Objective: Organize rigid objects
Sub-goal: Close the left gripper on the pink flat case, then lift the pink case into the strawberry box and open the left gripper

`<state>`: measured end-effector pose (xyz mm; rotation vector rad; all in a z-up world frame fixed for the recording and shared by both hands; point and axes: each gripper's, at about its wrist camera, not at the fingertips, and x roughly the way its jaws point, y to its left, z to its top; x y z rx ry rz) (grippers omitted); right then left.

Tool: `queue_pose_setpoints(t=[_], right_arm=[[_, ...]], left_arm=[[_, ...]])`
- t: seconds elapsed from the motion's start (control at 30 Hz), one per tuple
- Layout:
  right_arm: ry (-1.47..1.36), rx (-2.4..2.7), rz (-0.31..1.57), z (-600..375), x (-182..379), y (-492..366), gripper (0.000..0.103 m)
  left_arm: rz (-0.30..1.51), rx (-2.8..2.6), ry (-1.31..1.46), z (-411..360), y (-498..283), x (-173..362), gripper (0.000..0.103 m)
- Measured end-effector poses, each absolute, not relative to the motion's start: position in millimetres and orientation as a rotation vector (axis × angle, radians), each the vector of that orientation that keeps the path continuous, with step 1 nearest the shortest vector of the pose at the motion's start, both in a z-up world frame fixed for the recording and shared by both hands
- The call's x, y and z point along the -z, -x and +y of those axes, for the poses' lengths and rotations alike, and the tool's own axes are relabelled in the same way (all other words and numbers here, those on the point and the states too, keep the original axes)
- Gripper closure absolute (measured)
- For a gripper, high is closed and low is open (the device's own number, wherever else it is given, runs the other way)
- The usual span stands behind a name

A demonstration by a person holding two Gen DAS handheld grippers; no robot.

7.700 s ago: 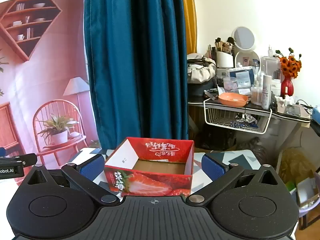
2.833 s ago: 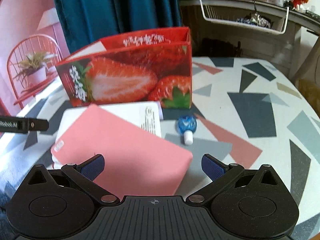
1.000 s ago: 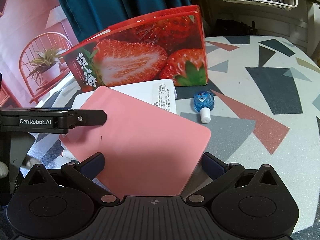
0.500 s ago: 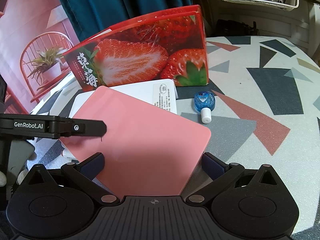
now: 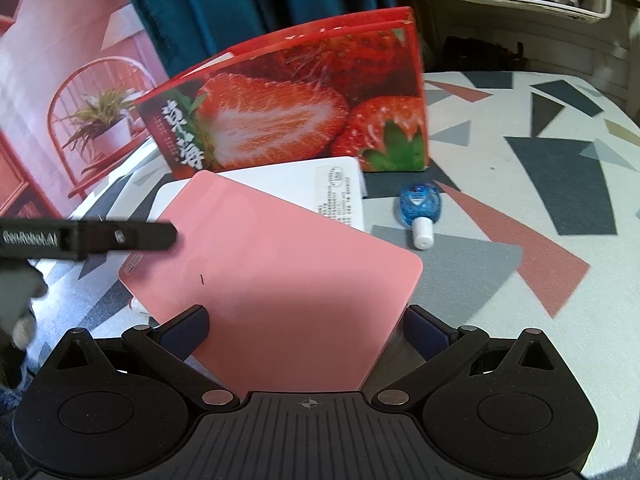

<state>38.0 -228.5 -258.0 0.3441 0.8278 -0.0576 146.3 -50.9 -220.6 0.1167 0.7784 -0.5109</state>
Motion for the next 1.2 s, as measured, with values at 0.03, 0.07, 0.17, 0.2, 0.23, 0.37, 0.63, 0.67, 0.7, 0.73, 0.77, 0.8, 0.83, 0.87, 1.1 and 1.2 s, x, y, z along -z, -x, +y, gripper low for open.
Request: queue_pose_setpoints(t=[0.03, 0.07, 0.17, 0.2, 0.23, 0.37, 0.63, 0.67, 0.7, 0.73, 0.77, 0.8, 0.83, 0.87, 1.1, 1.2], right_arm=[[-0.335, 0.050, 0.828, -228, 258, -40, 0.000], [-0.325, 0.041, 0.828, -227, 257, -43, 0.000], [-0.298, 0.018, 0.820, -224, 256, -51, 0.001], [-0.291, 0.012, 0.816, -224, 255, -54, 0.001], [-0.287, 0.007, 0.812, -223, 255, -56, 0.001], [-0.293, -0.001, 0.810, -223, 257, -58, 0.001], [-0.287, -0.001, 0.805, -221, 260, -46, 0.001], [-0.281, 0.000, 0.808, -221, 260, -45, 0.001], [-0.275, -0.001, 0.810, -220, 260, -43, 0.001], [-0.272, -0.001, 0.812, -220, 260, -41, 0.001], [-0.272, -0.001, 0.814, -220, 260, -40, 0.002], [-0.275, -0.001, 0.816, -221, 260, -39, 0.003], [-0.280, 0.001, 0.816, -222, 260, -38, 0.003], [-0.283, 0.001, 0.817, -222, 259, -37, 0.004], [-0.284, -0.001, 0.816, -219, 256, -35, 0.011], [-0.281, 0.014, 0.815, -218, 252, -34, 0.011]], left_arm=[[0.757, 0.481, -0.148, -53, -146, 217, 0.000], [0.740, 0.460, -0.176, -54, -145, 214, 0.000], [0.726, 0.417, -0.215, -60, -146, 209, 0.000], [0.735, 0.420, -0.211, -59, -146, 208, 0.000], [0.750, 0.430, -0.197, -59, -146, 209, 0.000], [0.802, 0.481, -0.119, -51, -141, 219, 0.002], [0.809, 0.509, -0.101, -49, -128, 232, 0.028], [0.802, 0.515, -0.102, -48, -125, 232, 0.030], [0.798, 0.522, -0.104, -49, -123, 231, 0.031], [0.800, 0.531, -0.101, -50, -122, 232, 0.032], [0.804, 0.539, -0.095, -50, -122, 233, 0.034], [0.806, 0.544, -0.088, -49, -121, 233, 0.035], [0.809, 0.552, -0.082, -49, -121, 233, 0.038], [0.809, 0.556, -0.078, -49, -120, 234, 0.039], [0.790, 0.565, -0.074, -48, -114, 233, 0.047], [0.770, 0.581, -0.068, -47, -110, 230, 0.047]])
